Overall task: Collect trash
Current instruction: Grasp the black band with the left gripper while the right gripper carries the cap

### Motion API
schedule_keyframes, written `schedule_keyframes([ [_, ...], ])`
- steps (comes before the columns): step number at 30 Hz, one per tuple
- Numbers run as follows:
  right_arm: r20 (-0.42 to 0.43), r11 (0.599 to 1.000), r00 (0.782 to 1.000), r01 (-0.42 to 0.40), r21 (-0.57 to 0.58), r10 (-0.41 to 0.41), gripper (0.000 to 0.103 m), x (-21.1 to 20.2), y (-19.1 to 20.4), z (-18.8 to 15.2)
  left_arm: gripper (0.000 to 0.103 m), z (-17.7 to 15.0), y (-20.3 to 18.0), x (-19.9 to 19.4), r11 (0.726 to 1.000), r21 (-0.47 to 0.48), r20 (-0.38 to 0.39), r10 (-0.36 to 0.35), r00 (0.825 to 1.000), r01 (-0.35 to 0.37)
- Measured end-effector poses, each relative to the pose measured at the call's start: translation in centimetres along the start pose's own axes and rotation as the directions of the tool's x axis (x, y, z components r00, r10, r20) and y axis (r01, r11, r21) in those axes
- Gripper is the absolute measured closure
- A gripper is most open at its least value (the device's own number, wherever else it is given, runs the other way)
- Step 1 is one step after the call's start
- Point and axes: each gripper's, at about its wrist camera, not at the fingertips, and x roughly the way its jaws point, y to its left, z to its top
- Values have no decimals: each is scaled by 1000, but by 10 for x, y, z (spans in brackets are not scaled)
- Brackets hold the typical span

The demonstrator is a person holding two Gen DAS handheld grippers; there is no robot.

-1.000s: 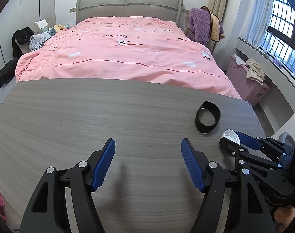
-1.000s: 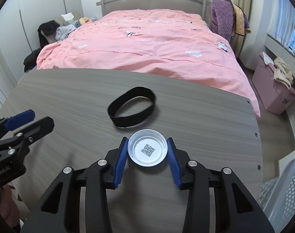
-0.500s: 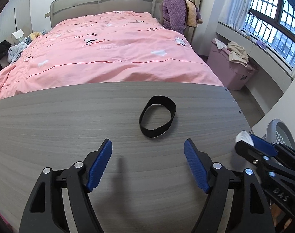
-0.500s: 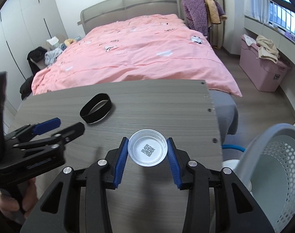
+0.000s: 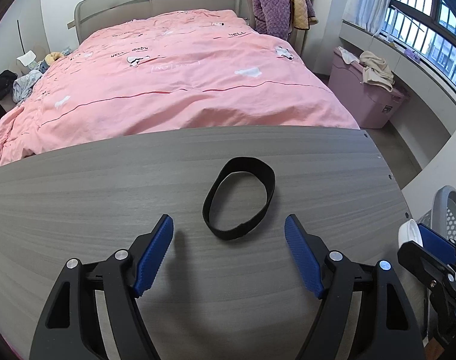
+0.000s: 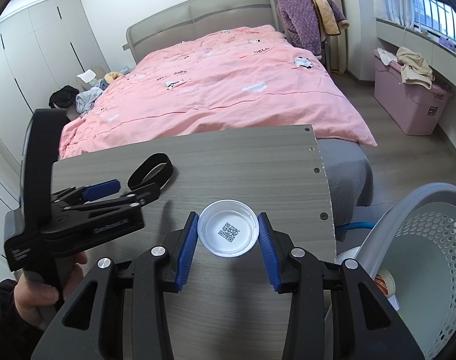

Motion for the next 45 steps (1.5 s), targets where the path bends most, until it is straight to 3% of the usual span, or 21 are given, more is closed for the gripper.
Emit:
schedule_keyframes([
  [12,6,1000,1000,0,13,0,63,-5,-4,0,30,13,-6,19,999,18,-10,27,1000,-27],
  [14,7,1000,1000,4,14,-4,63,-7,-4,-1,39,14,-8,19,999,22,-4,32,999,-32],
  [16,6,1000,1000,9,15,-9,63,-9,-5,-2,59,13,-9,17,999,34,0,27,1000,-26],
  [20,6,1000,1000,15,24,-15,63,-15,-7,-5,76,4,-9,7,1000,27,-5,-6,1000,7],
  [27,26,999,999,35,29,-36,63,-37,-10,-13,77,-19,-15,-33,999,41,42,-33,999,31],
  [33,60,996,995,71,50,-74,63,-71,-22,-26,77,-33,-40,-73,992,84,89,-101,991,94],
  [45,92,961,970,207,185,-227,63,-145,-100,-69,76,-51,-160,-110,935,245,85,-286,955,258],
])
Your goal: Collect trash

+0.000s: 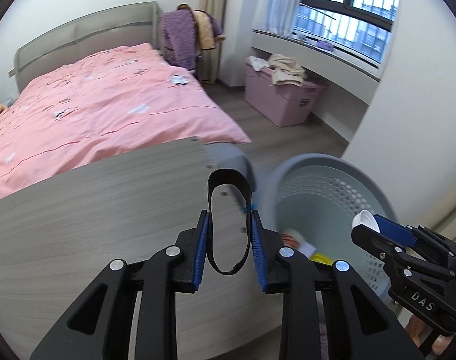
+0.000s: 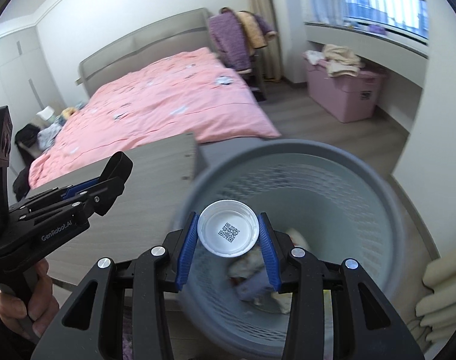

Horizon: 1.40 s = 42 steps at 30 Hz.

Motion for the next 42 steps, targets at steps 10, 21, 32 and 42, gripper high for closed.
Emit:
schedule_keyframes([
  [10,0,994,999,45,95,-46,62,-1,-65,-12,76,-1,-68,32,994,105,-51,-11,999,16],
  [21,8,990,999,42,134,-43,53,-4,-89,-19,49,-4,-91,37,990,139,-58,4,998,4],
  [32,23,989,999,38,145,-41,45,-8,-93,-19,40,-5,-93,37,991,132,-58,17,998,-9],
  [42,33,988,998,41,148,-46,37,-11,-96,-18,33,-6,-94,34,991,129,-51,30,998,-23],
])
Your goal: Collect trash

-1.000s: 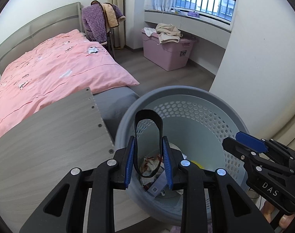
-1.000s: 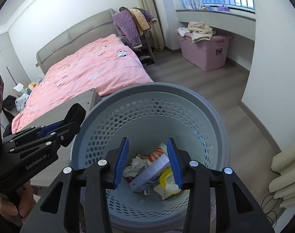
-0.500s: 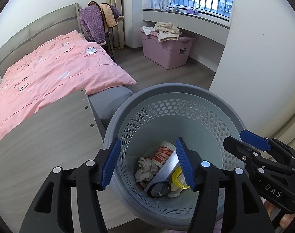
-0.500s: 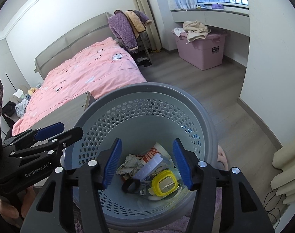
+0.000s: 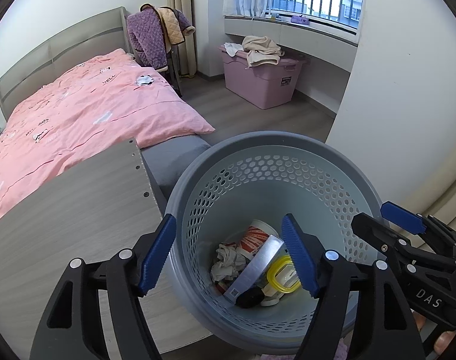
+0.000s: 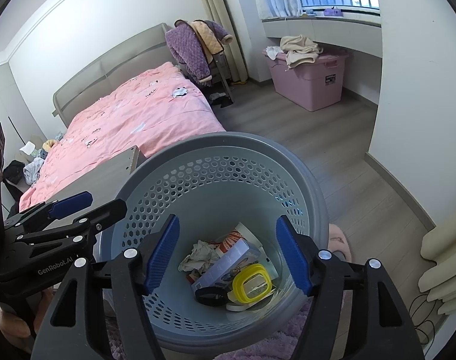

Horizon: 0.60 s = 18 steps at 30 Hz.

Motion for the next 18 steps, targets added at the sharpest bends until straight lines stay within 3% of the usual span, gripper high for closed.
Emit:
schedule_keyframes([
  [12,20,1000,1000,21,-4,-21,21,-9,-1,-2,22,0,4,-3,1000,-10,9,20,1000,-20],
  [18,32,999,999,41,-13,-41,15,-13,0,-3,22,0,7,-4,999,-26,6,26,1000,-26],
])
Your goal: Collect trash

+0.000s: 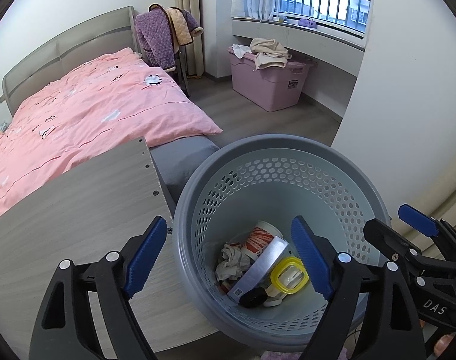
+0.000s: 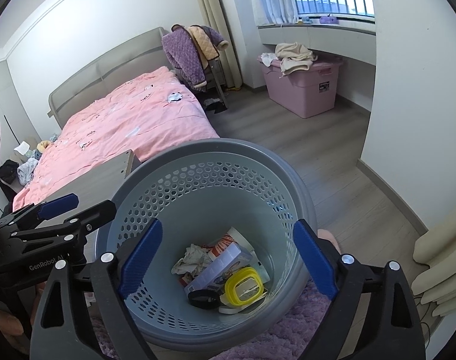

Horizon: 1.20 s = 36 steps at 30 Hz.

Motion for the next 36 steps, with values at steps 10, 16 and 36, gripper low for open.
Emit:
schedule_keyframes([
  [10,1,1000,1000,2,1,-2,12,0,0,0,20,-1,0,-2,1000,-1,3,18,1000,-18],
  [16,0,1000,1000,1,1,-1,12,0,0,0,20,-1,1,-3,1000,-1,1,22,1000,-22],
  [36,17,1000,1000,-7,1,7,11,-5,0,2,20,-1,-7,-13,999,25,42,42,998,-43],
])
